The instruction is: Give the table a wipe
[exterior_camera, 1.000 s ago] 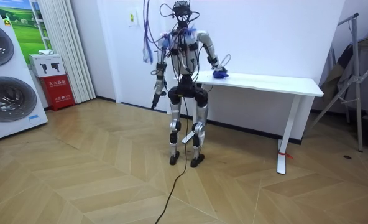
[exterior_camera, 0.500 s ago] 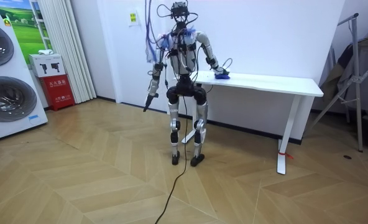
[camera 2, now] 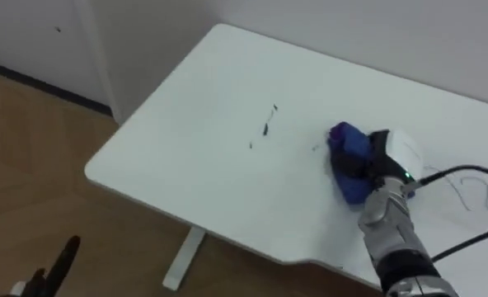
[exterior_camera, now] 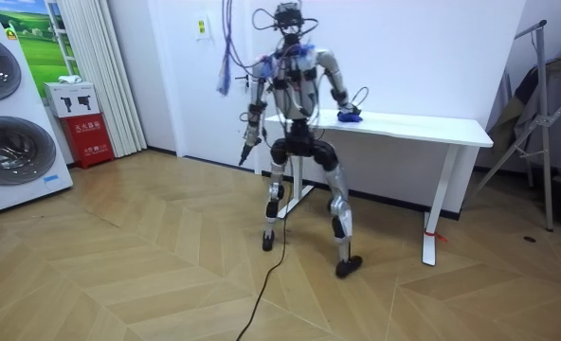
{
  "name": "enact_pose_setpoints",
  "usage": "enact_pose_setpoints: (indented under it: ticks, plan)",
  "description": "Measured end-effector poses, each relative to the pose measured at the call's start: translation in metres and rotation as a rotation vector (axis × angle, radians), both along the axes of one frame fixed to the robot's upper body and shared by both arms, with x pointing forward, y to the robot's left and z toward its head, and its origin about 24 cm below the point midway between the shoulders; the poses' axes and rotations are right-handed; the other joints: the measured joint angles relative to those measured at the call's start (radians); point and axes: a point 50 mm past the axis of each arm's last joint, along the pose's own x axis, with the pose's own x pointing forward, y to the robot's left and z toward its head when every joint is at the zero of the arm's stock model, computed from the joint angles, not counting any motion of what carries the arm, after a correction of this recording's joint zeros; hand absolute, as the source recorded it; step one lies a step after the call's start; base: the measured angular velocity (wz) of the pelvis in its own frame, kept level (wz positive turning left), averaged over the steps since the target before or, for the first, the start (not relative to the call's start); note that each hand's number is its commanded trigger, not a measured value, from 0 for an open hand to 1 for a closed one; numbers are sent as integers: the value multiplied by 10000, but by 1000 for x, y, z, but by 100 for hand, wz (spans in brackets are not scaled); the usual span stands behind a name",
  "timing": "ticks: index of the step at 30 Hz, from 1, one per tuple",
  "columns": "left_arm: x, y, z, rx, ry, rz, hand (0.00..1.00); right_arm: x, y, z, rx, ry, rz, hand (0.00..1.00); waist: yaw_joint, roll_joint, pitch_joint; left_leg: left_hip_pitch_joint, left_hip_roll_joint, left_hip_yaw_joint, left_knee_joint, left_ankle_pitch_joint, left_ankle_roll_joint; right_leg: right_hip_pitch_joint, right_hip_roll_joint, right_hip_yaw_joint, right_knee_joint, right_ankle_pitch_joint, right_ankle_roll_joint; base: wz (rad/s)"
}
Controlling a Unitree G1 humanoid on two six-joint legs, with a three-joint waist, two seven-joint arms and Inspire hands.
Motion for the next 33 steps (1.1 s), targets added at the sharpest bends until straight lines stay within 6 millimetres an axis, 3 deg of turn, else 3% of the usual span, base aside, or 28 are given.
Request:
enact_pose_setpoints:
  ticks: [1, 2, 3, 4, 5, 6, 8, 9, 11, 12, 14, 15, 16, 17, 18, 19, 20, 21, 24, 26, 29, 33]
  plan:
    - [-17, 1, -3, -46, 351, 140, 0, -11, -7, -4, -233, 79, -37, 100, -197, -20, -39, 167, 118, -105, -577, 521, 506, -95, 259, -111, 356, -506, -395, 32]
    - [-37, 1, -7, -110, 855, 290, 0, -25, -18, -9, -463, 217, -242, 100, -434, -128, 19, 241, -9, -28, -575, 744, 808, -49, 507, -116, 377, -756, -848, 37]
    - [-49, 2, -8, -115, 1146, 375, 0, -32, -24, -11, -519, 296, -407, 100, -577, -47, 12, 274, -131, 18, -479, 719, 839, 29, 634, -111, 266, -806, -941, 36]
    - [-71, 4, -10, -95, 1702, 700, 0, -44, -37, -13, -487, 335, -939, 100, -809, -106, 43, 330, -438, 23, -197, 554, 1061, 285, 807, -209, -29, -797, -1147, 22]
    - [-89, 6, -10, -77, 2103, 1057, 0, -60, -48, -18, -423, 487, -1483, 100, -846, -86, 40, 493, -946, -60, 86, 174, 1139, 535, 931, -304, -349, -749, -1410, 13]
    - [-96, 6, -10, -81, 2310, 1149, 0, -64, -52, -19, -401, 488, -1700, 100, -841, -70, 59, 563, -1247, -78, 234, -58, 1169, 656, 992, -332, -494, -728, -1538, -12]
    - [-106, 0, -13, -292, 2677, 1283, 0, -66, -60, -15, -520, 501, -1827, 100, -809, 175, 90, 718, -2699, -336, 383, -902, 1746, 852, 1191, -329, -884, -634, -1846, -26]
    - [-101, -5, -15, -425, 2541, 1278, 0, -60, -59, -10, -587, 328, -1674, 100, -683, 342, 102, 839, -3363, -307, -105, -998, 2019, 767, 1243, -138, -879, -607, -1891, -37]
    - [-91, -11, -18, -577, 2298, 1257, 0, -45, -45, -7, -535, 182, -1388, 100, -376, 520, 107, 1235, -3728, -151, -825, -942, 2487, 508, 1380, 421, -776, -576, -1946, -78]
    - [-86, -13, -19, -617, 2202, 1258, 0, -38, -37, -5, -608, 180, -1150, 100, -170, 544, 109, 1358, -3748, -123, -961, -838, 2467, 367, 1433, 643, -765, -534, -2030, -122]
    - [-71, -26, -22, -870, 1791, 1273, 0, -1, 5, 13, -1146, 88, 826, 100, 121, 681, 75, 1305, -3655, -29, -1506, -629, 2343, -85, 1875, 1451, -936, -296, -2520, -106]
    - [-58, -27, -21, -941, 1513, 1192, 0, 13, 34, 19, -1245, 17, 1955, 100, 140, 615, 62, 1324, -3672, -10, -1781, -436, 2294, -284, 1934, 1588, -1015, -206, -2543, -49]
    - [-52, -27, -21, -939, 1376, 1142, 0, 20, 46, 23, -1298, -38, 2419, 100, 153, 556, 74, 1353, -3696, 0, -1928, -351, 2272, -380, 1942, 1668, -1012, -175, -2497, -15]
    - [-42, -28, -19, -973, 1081, 1115, 0, 28, 74, 27, -1202, -88, 3351, 100, 187, 459, 94, 1369, -3716, -28, -2175, -201, 2227, -482, 1949, 1663, -1049, -101, -2374, 9]
    - [-34, -29, -18, -1064, 831, 1108, 0, 30, 91, 28, -1279, -121, 4062, 100, 268, 321, 82, 1397, -3723, -113, -2377, -82, 2166, -470, 1964, 1546, -1222, -36, -2193, 16]
    - [-32, -30, -18, -1091, 756, 1042, 0, 30, 94, 28, -1298, -162, 4295, 100, 363, 265, 91, 1414, -3726, -180, -2458, -53, 2144, -428, 1954, 1443, -1284, -10, -2086, 43]
    - [-30, -31, -17, -1103, 659, 1031, 0, 30, 93, 28, -1262, -214, 4360, 100, 376, 110, 132, 1386, -3802, -457, -2529, -5, 2113, -264, 1865, 1135, -1356, -2, -1580, 52]
    - [-32, -30, -17, -1106, 699, 1050, 0, 30, 90, 28, -1234, -223, 4249, 100, 343, 49, 149, 1368, -3831, -615, -2528, 1, 2106, -215, 1836, 993, -1348, -47, -1544, 78]
    - [-53, -26, -18, -1076, 1082, 1351, 0, 11, 63, 12, -1059, -31, 3448, 100, 196, -202, 96, 1367, -3932, -1217, -2529, 7, 2095, 369, 1810, 281, -1732, -110, -1466, 75]
    - [-77, -18, -17, -881, 1539, 1823, 0, -10, 38, -1, -752, -134, 2441, 100, -165, -339, 123, 1512, -4058, -1576, -2539, 6, 2096, 974, 1801, -92, -2129, -59, -1351, 71]
    - [-93, -1, -12, -402, 1694, 2443, 0, -40, 4, -15, -693, -76, 857, 100, -381, -524, 94, 1548, -4143, -1615, -2541, -24, 2146, 1285, 1780, -328, -2382, -29, -1240, 36]
    - [-87, 9, -7, -257, 1333, 2443, 0, -55, -22, -22, -978, 409, 89, 100, -498, -541, 32, 1520, -4200, -1689, -2495, -86, 2238, 1484, 1750, -431, -2370, 27, -1160, 8]
